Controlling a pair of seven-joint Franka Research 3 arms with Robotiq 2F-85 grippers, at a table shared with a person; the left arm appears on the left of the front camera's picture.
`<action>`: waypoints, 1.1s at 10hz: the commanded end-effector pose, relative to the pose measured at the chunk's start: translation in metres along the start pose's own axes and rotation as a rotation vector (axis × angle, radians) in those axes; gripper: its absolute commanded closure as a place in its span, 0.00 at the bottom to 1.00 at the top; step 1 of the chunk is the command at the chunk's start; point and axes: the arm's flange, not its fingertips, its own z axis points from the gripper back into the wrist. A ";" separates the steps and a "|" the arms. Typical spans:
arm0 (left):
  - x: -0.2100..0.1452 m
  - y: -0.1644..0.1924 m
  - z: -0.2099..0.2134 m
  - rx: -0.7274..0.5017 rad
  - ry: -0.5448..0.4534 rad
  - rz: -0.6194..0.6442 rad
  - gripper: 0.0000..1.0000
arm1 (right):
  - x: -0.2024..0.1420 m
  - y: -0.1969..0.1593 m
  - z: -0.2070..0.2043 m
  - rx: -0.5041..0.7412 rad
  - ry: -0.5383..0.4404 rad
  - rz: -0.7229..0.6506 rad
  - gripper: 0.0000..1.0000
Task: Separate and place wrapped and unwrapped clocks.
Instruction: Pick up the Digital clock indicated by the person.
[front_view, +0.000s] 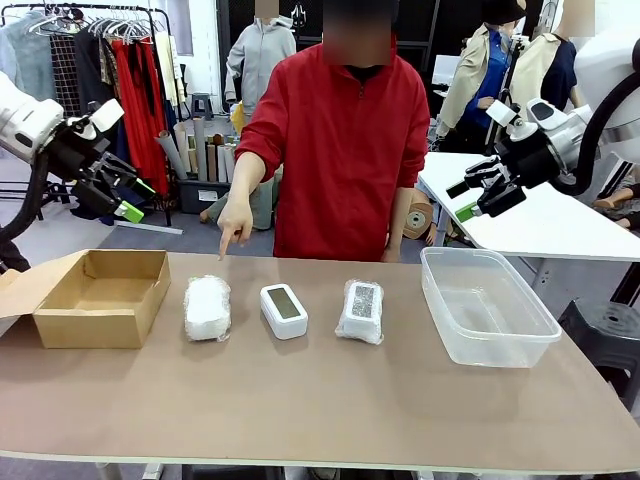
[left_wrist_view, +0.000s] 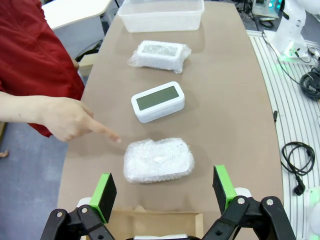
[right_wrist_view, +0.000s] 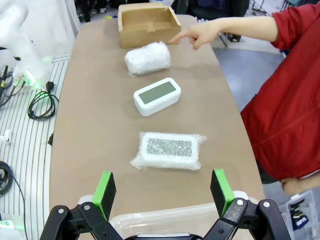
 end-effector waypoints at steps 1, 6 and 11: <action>0.000 -0.001 0.001 0.002 -0.009 -0.003 0.00 | 0.001 0.001 0.002 0.005 -0.006 0.001 0.00; 0.000 -0.001 0.001 0.002 -0.009 -0.003 0.00 | 0.001 0.001 0.002 0.005 -0.006 0.001 0.00; 0.000 -0.001 0.001 0.002 -0.009 -0.003 0.00 | 0.001 0.001 0.002 0.005 -0.006 0.001 0.00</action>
